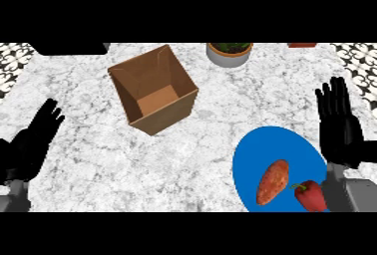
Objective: Pick the sweet potato from the plate and place it in the cardboard box
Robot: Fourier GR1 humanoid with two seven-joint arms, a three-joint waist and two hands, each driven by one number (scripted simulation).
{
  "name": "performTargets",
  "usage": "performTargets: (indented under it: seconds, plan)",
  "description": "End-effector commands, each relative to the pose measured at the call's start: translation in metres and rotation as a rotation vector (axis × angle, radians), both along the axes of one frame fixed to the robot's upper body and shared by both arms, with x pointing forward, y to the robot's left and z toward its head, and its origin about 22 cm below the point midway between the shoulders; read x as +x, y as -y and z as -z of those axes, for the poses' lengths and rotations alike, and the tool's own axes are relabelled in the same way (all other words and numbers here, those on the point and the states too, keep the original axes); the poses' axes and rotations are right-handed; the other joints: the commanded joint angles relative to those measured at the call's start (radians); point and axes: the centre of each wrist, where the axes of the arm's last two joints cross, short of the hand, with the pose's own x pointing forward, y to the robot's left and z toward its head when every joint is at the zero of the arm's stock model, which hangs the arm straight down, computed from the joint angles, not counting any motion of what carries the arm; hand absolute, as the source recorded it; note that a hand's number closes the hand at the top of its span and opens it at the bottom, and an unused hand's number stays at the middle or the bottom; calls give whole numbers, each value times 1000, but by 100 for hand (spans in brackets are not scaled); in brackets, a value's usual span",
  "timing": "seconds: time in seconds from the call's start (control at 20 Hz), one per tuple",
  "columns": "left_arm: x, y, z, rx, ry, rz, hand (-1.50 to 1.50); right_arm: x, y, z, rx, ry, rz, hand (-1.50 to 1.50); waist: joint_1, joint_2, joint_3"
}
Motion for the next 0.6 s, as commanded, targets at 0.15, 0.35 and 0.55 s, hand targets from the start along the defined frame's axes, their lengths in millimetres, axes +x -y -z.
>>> performTargets:
  seconds: [0.15, 0.35, 0.55]
  plan:
    - [-9, 10, -24, -34, 54, -8, 0, -67, 20, -21, -65, -117, 140, -150, -5, 8, -12]
    - [-14, -3, -15, -81, 25, -17, 0, -93, 75, -11, -335, -65, 627, -150, -64, -1, -17]
    - [-13, 8, -28, -86, 47, 7, 0, -138, 17, -21, -383, 156, 576, -150, -32, 4, -13]
